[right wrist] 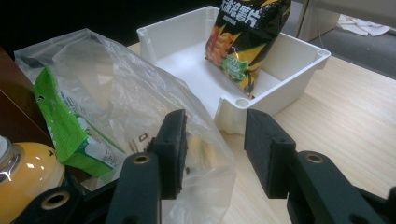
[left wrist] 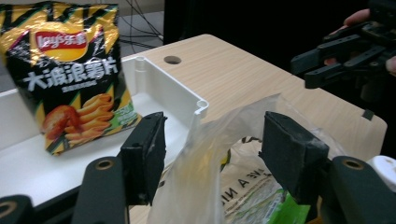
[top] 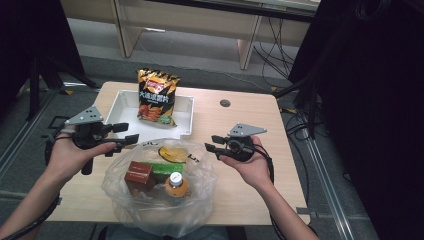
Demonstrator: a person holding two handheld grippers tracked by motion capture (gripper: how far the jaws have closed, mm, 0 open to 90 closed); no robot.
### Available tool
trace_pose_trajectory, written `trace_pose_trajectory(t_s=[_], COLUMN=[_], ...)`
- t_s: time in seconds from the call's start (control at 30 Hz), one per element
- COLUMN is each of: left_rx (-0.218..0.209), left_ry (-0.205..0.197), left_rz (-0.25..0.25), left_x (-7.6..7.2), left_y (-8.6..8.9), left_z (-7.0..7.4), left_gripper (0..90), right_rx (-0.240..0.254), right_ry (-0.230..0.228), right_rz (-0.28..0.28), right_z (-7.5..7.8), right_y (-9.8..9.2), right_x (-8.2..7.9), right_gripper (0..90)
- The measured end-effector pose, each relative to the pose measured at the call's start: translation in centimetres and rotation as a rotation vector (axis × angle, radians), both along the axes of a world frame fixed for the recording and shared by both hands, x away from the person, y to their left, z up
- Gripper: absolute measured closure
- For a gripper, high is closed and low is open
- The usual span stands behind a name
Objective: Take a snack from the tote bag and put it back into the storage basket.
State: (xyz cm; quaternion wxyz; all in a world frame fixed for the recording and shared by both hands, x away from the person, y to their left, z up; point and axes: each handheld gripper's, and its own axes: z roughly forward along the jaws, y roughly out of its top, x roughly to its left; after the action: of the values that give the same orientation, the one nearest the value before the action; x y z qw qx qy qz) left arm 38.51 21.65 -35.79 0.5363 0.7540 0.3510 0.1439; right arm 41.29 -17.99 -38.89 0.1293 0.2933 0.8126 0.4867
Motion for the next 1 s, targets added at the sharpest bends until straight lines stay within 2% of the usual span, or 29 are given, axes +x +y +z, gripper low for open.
trace_pose_trajectory(t_s=[0.07,0.17,0.27,0.37,0.4,0.43,0.5,0.6,0.7,0.8,0.83,0.87,0.9,0.97,1.0], left_rx=[0.003,0.017,0.035,0.085,0.097,0.111,0.140,0.200,0.252,0.273,0.288,0.298,0.308,0.348,0.348], left_ry=[0.006,0.055,0.103,0.100,0.103,0.106,0.118,0.142,0.168,0.196,0.206,0.215,0.225,0.235,0.235], left_rz=[-0.025,-0.058,-0.117,-0.167,-0.177,-0.191,-0.214,-0.268,-0.307,-0.332,-0.345,-0.352,-0.366,-0.396,-0.396], left_x=[0.1,0.4,0.8,1.1,1.1,1.3,1.4,1.9,2.3,2.6,2.8,2.8,2.9,3.2,3.2], left_y=[-0.4,-1.1,-1.9,-2.8,-3.1,-3.4,-3.9,-4.6,-5.4,-6.1,-6.3,-6.6,-6.8,-7.3,-7.3], left_z=[0.2,0.4,0.6,0.9,1.0,1.0,1.1,1.3,1.3,1.2,1.2,1.1,1.1,1.1,1.1], left_gripper=[41.0,42.6,44.4,45.2,46.0,47.2,48.9,50.0,50.2,50.5,51.3,51.6,51.9,52.2,52.2], right_rx=[0.003,0.004,0.021,0.013,0.004,0.014,0.016,0.013,0.009,0.014,0.018,0.015,0.018,0.006,0.002], right_ry=[0.005,0.005,-0.014,-0.010,-0.028,0.004,-0.014,0.000,-0.022,-0.030,-0.012,-0.025,-0.012,-0.015,-0.025], right_rz=[0.004,-0.001,-0.016,-0.003,0.000,-0.009,-0.009,0.000,-0.002,-0.003,-0.014,-0.010,-0.016,-0.007,-0.008], right_z=[0.0,0.0,-0.1,0.0,0.0,0.0,0.0,0.0,0.0,-0.1,-0.1,-0.1,-0.1,-0.1,0.0], right_y=[0.1,0.1,0.0,0.0,-0.1,0.1,0.2,0.3,0.3,0.3,0.3,0.2,0.2,0.1,0.0], right_x=[0.0,0.0,0.2,0.3,0.4,0.2,0.3,0.2,0.3,0.5,0.3,0.4,0.3,0.4,0.5], right_gripper=[59.5,59.3,59.2,59.3,59.2,59.2,59.1,59.0,59.0,58.9,58.9,58.9,58.8,58.7,58.7])
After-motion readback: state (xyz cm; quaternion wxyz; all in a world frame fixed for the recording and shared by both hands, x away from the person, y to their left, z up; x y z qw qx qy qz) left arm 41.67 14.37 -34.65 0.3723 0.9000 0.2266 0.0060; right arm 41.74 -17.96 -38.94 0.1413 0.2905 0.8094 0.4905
